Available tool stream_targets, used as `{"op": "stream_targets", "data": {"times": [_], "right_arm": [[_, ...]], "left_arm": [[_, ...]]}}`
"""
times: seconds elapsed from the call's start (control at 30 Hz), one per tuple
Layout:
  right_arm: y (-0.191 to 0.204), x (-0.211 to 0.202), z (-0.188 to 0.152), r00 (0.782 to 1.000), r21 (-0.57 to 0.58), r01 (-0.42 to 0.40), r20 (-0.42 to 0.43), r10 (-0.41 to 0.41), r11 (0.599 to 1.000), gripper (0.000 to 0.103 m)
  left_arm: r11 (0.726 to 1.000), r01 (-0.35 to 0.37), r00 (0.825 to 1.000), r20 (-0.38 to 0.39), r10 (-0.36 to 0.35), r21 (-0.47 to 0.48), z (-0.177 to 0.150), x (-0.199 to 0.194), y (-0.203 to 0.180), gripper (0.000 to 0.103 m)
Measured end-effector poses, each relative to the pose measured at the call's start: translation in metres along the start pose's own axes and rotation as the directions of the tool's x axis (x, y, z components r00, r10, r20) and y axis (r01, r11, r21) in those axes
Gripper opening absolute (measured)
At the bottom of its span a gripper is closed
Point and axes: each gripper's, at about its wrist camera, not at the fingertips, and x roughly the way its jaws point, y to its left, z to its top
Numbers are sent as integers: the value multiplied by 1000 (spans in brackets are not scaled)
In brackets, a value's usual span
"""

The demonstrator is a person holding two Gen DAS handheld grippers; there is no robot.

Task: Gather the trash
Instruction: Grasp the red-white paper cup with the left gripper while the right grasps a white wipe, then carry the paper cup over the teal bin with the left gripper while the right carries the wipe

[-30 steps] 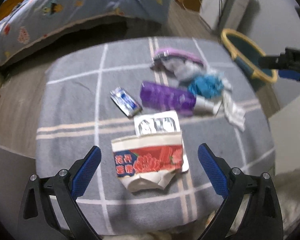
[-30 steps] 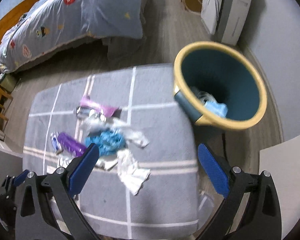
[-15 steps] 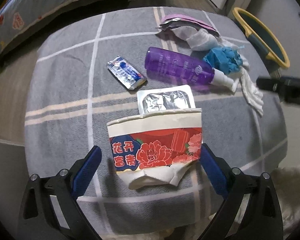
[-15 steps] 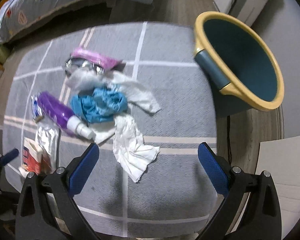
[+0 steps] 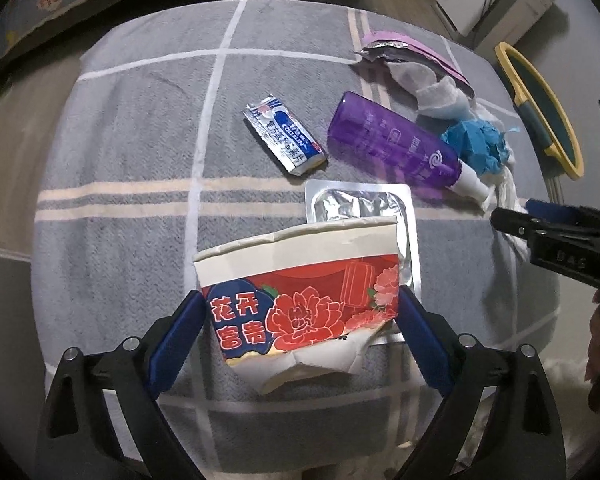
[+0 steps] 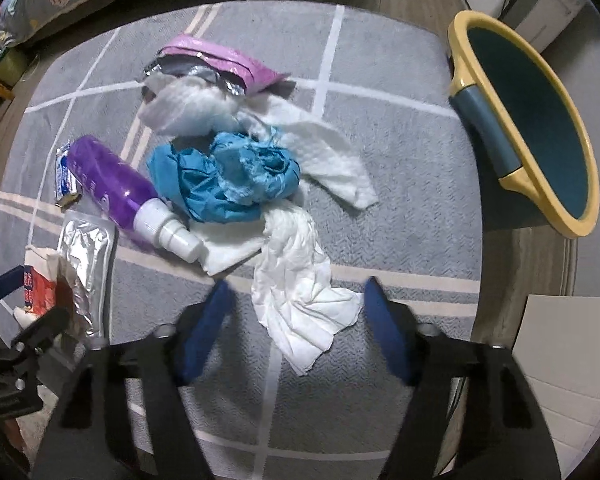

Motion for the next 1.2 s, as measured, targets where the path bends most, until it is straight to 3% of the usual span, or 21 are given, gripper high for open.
{"op": "stream_targets", "data": {"times": [0.13,0.23,0.4,0.7,0.9,1.07,1.17,1.2], "right_arm": [[-8,0,0,1000,3,-16,12,16,1000,34],[-11,-2,2,999,6,-36,18,36,999,26],[-14,-15,7,998,25,-59,35,59,998,18],[-33,-49,16,985,109,-117,138,101,987,7],[-47,-67,22,971,145,-162,198,132,976,4],[-35,-42,17,986,117,-124,124,109,985,6],[-24,-27,17,994,69,-71,88,64,995,22],[-22,-22,17,995,63,-66,75,61,996,34]], "left_arm": [[1000,-6,1000,12,6,-4,0,-4,1,92],[1000,-14,999,35,14,8,5,-9,-8,92],[998,-44,995,91,39,46,9,-25,-16,92],[997,-61,988,142,53,54,10,-40,-16,92],[997,-56,986,161,46,55,13,-42,-18,92],[996,-52,988,152,42,66,16,-38,-24,92],[996,-52,988,150,40,74,16,-38,-25,92],[996,-52,988,147,40,78,16,-37,-25,92]]}}
